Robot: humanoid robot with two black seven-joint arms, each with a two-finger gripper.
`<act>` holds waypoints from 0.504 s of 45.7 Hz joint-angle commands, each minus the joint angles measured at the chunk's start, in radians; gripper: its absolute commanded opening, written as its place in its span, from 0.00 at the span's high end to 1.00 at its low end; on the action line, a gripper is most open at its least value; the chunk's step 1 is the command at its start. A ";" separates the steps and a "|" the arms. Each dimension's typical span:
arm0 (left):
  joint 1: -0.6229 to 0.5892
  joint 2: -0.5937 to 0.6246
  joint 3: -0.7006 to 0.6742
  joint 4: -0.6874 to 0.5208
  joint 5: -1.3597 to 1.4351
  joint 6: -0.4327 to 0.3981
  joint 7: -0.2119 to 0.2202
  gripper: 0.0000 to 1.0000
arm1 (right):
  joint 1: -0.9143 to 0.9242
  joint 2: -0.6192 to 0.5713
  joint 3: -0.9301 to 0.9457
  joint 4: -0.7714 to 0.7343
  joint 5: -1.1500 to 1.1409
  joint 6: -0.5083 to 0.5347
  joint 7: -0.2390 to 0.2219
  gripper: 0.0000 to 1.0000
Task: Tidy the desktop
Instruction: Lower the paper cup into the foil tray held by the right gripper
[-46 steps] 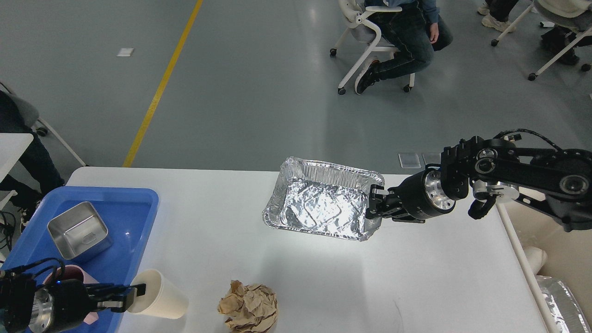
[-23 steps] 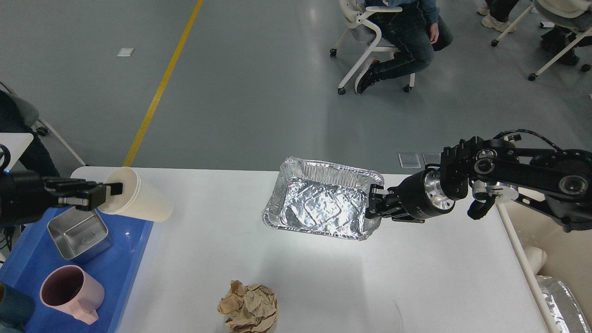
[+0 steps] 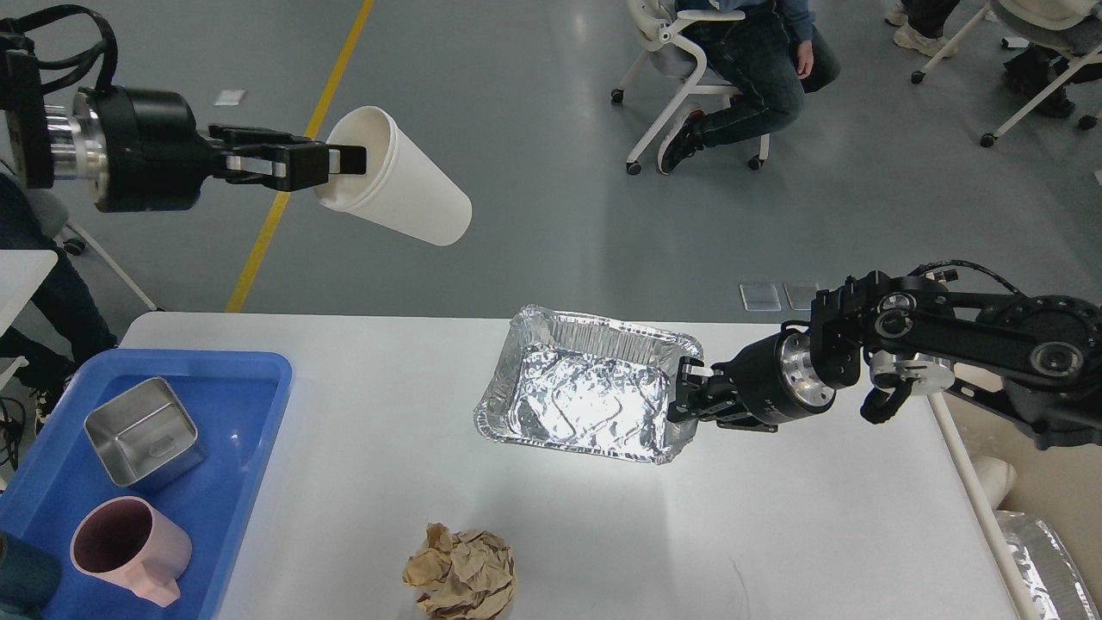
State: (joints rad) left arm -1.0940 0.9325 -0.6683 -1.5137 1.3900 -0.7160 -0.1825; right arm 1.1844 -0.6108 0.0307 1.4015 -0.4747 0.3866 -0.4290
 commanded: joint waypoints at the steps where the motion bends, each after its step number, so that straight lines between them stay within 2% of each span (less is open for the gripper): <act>1: 0.002 -0.081 0.070 0.017 0.021 -0.003 0.021 0.99 | -0.020 0.003 0.038 0.001 0.002 0.000 0.001 1.00; 9: 0.023 -0.168 0.162 0.030 0.055 0.012 0.032 0.99 | -0.028 0.020 0.054 0.001 0.004 -0.002 0.003 1.00; 23: 0.062 -0.334 0.167 0.101 0.142 0.041 0.049 0.99 | -0.034 0.043 0.071 0.004 0.004 -0.003 0.003 1.00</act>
State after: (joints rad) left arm -1.0363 0.6506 -0.5039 -1.4369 1.5053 -0.6768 -0.1382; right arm 1.1522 -0.5703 0.1002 1.4050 -0.4709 0.3850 -0.4266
